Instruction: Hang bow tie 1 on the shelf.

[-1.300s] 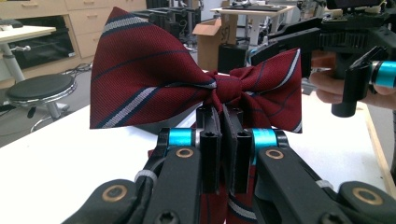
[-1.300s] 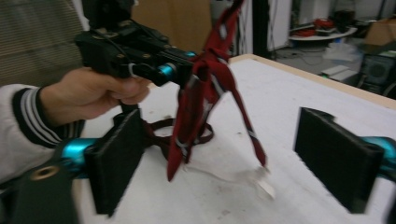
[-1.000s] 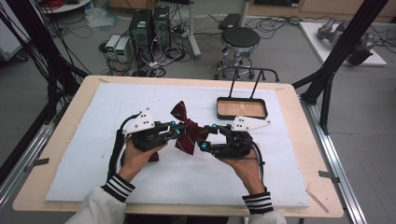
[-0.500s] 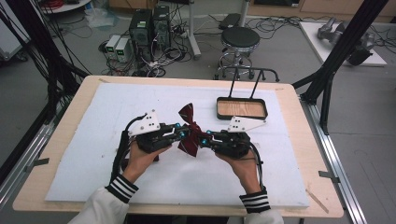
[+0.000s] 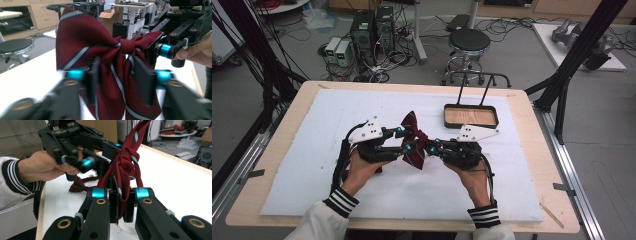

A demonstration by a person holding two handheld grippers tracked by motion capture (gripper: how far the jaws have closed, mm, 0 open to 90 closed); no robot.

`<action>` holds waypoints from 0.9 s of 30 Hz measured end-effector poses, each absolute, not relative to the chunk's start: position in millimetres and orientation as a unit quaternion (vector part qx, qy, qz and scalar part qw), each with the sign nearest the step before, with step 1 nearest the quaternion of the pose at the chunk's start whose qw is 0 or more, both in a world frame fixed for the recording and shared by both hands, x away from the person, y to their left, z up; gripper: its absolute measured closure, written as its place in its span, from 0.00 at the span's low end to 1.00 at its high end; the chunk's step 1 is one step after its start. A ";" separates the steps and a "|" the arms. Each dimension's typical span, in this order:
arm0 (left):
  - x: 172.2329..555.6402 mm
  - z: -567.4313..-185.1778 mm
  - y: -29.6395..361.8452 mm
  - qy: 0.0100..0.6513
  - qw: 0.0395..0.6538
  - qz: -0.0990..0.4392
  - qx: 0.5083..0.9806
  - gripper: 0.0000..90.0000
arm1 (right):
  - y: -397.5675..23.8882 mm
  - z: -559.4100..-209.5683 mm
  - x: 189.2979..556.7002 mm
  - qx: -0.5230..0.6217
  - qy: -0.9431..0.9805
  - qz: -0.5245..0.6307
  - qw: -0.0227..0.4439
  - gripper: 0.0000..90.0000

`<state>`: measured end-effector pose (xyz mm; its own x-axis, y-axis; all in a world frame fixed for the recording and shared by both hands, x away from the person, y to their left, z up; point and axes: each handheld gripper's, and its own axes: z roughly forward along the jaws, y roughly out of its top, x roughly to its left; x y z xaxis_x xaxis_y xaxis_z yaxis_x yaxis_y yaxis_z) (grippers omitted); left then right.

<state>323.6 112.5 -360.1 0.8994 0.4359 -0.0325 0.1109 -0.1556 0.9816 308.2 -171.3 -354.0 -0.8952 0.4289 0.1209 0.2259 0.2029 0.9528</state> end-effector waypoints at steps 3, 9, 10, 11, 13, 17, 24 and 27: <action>323.7 -361.1 111.2 0.196 0.615 0.141 0.751 0.27 | -173.0 -353.5 308.7 0.218 0.766 0.597 0.091 0.97; 320.3 -362.0 120.5 0.193 0.618 0.158 0.745 0.17 | -178.6 -352.1 309.4 0.231 0.758 0.601 0.104 0.97; 319.4 -362.3 123.6 0.194 0.619 0.158 0.745 0.17 | -180.0 -351.5 309.3 0.234 0.755 0.603 0.107 0.97; 318.8 -362.6 125.6 0.195 0.620 0.159 0.744 0.16 | -181.9 -350.6 309.0 0.238 0.752 0.605 0.110 0.97; 316.6 -363.1 132.6 0.195 0.620 0.165 0.742 0.16 | -185.2 -348.6 309.3 0.243 0.747 0.607 0.120 0.97; 310.0 -366.9 149.1 0.198 0.615 0.180 0.742 0.16 | -191.2 -343.4 309.2 0.256 0.736 0.610 0.141 0.97; 301.4 -382.0 182.0 0.220 0.610 0.191 0.737 0.16 | -198.5 -333.7 312.8 0.275 0.724 0.609 0.172 0.97; 297.9 -384.6 193.0 0.222 0.607 0.203 0.736 0.16 | -201.7 -330.4 316.0 0.284 0.717 0.610 0.184 0.97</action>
<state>297.9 193.0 -384.6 0.8192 0.5728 0.0290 0.0808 -0.1654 0.9829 316.0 -201.7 -330.4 -0.7710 0.6314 0.0829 0.1834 0.0955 0.9784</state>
